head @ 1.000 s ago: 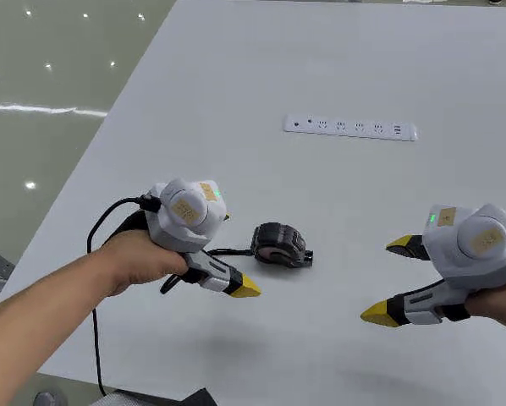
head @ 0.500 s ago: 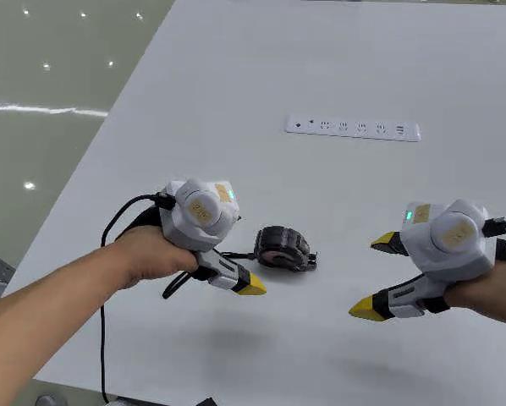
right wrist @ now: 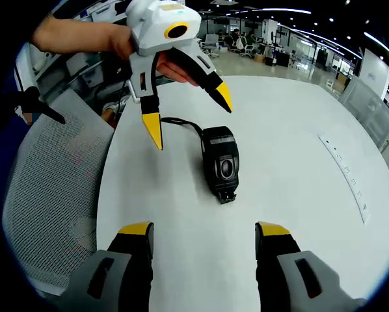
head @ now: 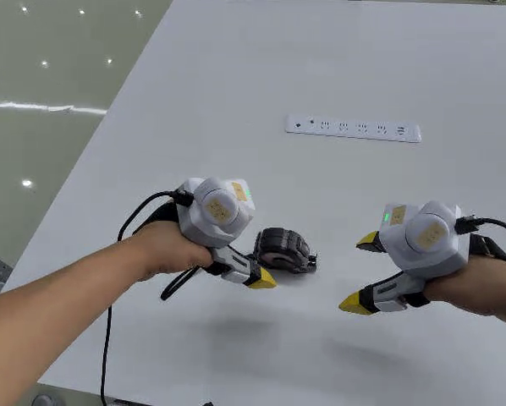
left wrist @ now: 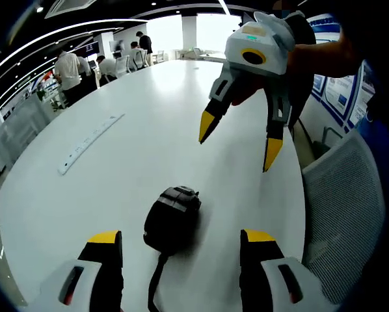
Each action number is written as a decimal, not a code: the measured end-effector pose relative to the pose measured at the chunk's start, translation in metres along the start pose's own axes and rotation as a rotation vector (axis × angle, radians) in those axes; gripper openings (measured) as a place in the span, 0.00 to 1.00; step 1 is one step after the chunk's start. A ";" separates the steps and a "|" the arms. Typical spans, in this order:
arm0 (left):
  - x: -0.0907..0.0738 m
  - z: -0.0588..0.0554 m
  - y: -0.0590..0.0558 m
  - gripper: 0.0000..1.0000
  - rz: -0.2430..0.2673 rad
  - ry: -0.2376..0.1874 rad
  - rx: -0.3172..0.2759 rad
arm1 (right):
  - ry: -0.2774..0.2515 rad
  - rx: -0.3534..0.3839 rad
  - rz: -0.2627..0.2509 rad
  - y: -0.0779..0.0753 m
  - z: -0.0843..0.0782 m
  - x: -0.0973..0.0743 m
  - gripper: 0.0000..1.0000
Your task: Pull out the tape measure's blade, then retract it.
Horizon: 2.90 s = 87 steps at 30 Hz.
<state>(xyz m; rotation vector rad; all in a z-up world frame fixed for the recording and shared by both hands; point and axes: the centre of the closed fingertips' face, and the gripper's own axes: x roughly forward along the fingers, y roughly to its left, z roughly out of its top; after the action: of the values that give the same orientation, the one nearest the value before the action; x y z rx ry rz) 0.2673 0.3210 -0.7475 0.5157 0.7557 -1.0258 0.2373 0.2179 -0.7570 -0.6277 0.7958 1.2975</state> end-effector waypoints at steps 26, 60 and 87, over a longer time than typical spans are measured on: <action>0.031 0.011 -0.003 0.61 -0.029 0.027 0.117 | 0.027 -0.074 0.022 -0.014 0.004 0.039 0.50; 0.044 0.008 0.006 0.41 -0.025 0.031 0.226 | 0.050 -0.141 0.058 -0.027 -0.002 0.075 0.34; 0.047 0.010 0.006 0.33 -0.037 0.042 0.264 | 0.033 -0.163 0.072 -0.029 0.001 0.086 0.20</action>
<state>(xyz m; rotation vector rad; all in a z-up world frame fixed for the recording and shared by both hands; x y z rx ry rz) 0.2902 0.2901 -0.7770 0.7540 0.6727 -1.1595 0.2733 0.2643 -0.8264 -0.7580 0.7502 1.4311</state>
